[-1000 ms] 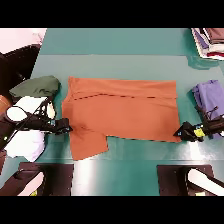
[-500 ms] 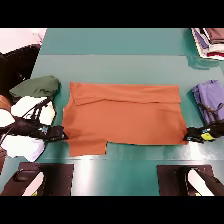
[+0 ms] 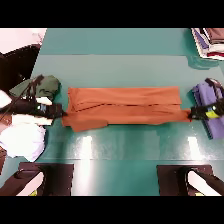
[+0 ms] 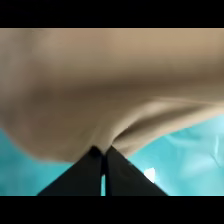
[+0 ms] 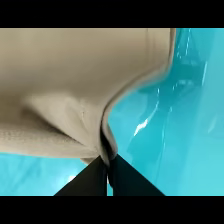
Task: Fold the shirts.
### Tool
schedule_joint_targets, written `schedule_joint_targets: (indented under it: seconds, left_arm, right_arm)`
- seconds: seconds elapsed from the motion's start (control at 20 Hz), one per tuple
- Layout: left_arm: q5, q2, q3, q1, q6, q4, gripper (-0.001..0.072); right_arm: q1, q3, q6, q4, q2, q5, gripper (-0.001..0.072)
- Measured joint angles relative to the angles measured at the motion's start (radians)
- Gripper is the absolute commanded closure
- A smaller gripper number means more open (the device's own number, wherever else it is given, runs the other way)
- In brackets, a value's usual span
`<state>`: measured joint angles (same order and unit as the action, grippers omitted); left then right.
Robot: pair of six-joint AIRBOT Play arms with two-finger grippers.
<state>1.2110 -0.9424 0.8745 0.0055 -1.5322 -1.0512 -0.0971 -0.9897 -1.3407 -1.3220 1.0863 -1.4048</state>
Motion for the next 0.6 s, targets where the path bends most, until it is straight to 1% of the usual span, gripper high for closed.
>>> schedule_joint_targets:
  seconds: [0.15,0.3,0.35,0.4,0.45,0.5,0.6]
  left_arm:
    - [-0.097,-0.206,0.132,-0.001,0.046,-0.007,0.0684]
    - [-0.163,-0.386,0.248,-0.001,0.076,-0.004,0.068]
    - [-0.18,-0.437,0.28,-0.001,0.082,0.001,0.0511]
    - [-0.197,-0.474,0.306,-0.001,0.086,0.001,0.0294]
    - [-0.215,-0.503,0.329,0.001,0.086,0.006,0.0283]
    - [-0.229,-0.523,0.348,0.002,0.085,0.011,0.0279]
    - [-0.24,-0.547,0.387,0.0,0.082,0.022,0.0279]
  right_arm:
    - [0.04,-0.145,-0.003,-0.002,0.177,0.048,0.0695]
    - [0.063,-0.274,-0.004,-0.001,0.329,0.075,0.0691]
    - [0.066,-0.315,-0.005,0.007,0.374,0.079,0.0628]
    - [0.065,-0.35,-0.005,0.021,0.41,0.084,0.0446]
    - [0.058,-0.386,-0.005,0.044,0.446,0.088,0.0348]
    - [0.049,-0.418,-0.005,0.079,0.476,0.09,0.0309]
    - [0.022,-0.462,0.005,0.158,0.514,0.086,0.0302]
